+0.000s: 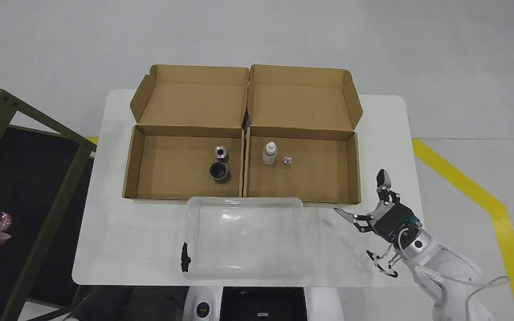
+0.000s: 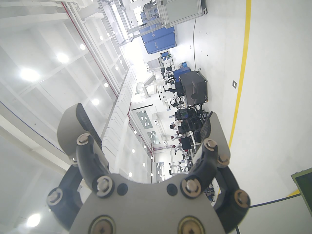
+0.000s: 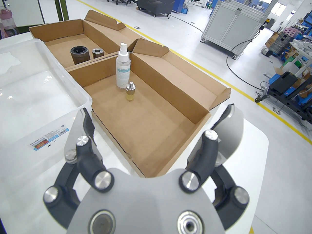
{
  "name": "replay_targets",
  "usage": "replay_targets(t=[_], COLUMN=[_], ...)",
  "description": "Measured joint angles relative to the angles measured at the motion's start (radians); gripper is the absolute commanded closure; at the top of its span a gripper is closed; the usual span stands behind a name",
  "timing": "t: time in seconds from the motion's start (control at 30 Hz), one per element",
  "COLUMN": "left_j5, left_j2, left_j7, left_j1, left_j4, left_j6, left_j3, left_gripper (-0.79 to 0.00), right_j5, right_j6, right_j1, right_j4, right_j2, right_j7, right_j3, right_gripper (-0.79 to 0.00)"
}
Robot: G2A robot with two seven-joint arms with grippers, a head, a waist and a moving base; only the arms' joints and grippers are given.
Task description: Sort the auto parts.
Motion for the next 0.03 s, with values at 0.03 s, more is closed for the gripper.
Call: replay_targets(t=[0.03], left_j5=[0.0], left_j2=[0.0], left_j7=[0.0], left_j1=[0.0], left_j4=[0.0], left_j6=[0.0], left_j3=[0.0], left_gripper=[-0.784], right_j5=[0.0], right_j6=[0.0], right_j1=[0.0], right_j4=[0.0], right_j2=[0.0], right_j7=[0.0], right_j3=[0.0], right_gripper=[-0.785])
